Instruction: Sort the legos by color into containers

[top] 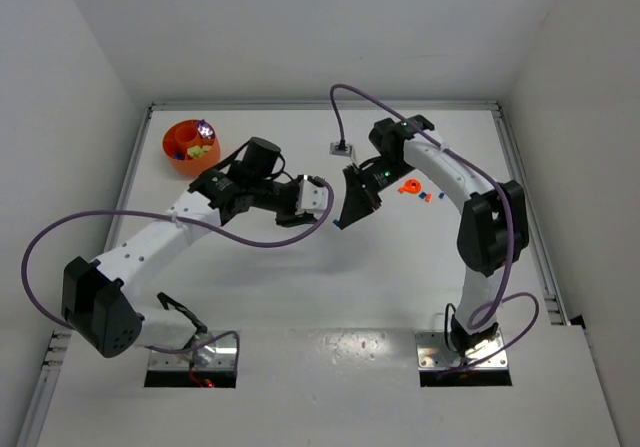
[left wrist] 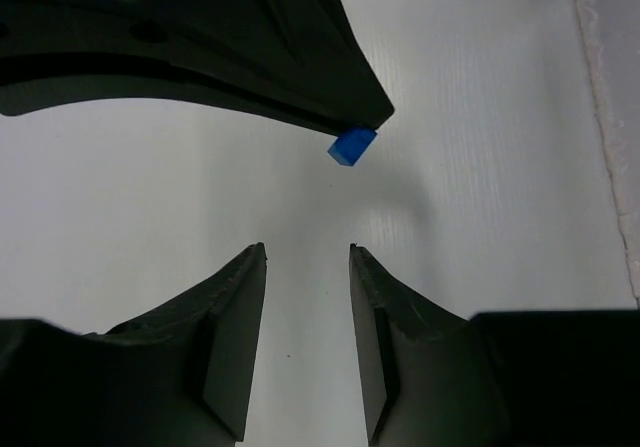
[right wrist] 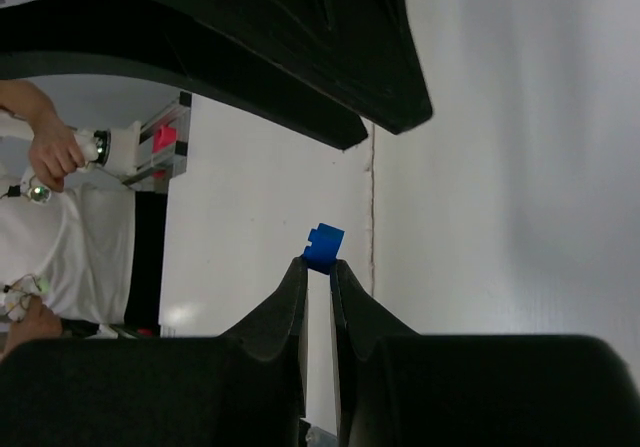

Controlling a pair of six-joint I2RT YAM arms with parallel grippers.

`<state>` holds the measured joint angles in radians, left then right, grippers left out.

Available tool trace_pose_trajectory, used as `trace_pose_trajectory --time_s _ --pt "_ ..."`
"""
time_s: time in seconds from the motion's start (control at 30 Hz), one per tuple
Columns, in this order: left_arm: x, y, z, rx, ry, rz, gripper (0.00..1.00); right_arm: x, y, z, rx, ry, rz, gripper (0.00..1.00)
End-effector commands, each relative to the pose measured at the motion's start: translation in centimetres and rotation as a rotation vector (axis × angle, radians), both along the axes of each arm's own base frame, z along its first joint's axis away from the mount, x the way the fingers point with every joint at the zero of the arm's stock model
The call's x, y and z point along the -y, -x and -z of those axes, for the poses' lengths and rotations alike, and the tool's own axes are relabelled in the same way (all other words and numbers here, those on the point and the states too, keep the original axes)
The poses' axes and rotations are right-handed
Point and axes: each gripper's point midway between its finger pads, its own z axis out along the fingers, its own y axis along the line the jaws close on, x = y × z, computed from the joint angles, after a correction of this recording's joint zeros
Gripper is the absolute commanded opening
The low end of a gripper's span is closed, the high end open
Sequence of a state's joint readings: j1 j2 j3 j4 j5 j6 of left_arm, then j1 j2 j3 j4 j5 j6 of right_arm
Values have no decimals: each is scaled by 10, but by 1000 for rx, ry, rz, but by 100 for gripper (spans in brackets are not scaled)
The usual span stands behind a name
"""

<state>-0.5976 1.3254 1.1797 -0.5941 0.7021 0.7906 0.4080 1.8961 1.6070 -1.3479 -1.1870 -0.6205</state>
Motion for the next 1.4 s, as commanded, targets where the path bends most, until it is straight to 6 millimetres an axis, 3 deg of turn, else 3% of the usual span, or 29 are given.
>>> trace_pose_trajectory --time_s 0.0,0.3,0.53,0.8,1.0,1.27,1.37 --pt "6 -5 -12 83 -3 23 44 -4 14 -21 2 -34 -16 0" --pt "14 2 -16 87 0 44 47 -14 16 -16 -17 -26 -48 0" --pt "29 23 -17 83 1 118 47 -16 14 -16 -28 -31 -47 0" --pt "32 28 -17 87 -3 130 47 -17 12 -16 -28 -31 -47 0" --pt "32 30 -16 76 -4 137 38 -17 12 -13 -44 -23 -47 0" --pt "32 30 -16 84 -5 142 38 -18 11 -17 -39 -36 -46 0" --pt "32 31 -16 80 0 149 34 -18 11 -17 -39 -36 -46 0"
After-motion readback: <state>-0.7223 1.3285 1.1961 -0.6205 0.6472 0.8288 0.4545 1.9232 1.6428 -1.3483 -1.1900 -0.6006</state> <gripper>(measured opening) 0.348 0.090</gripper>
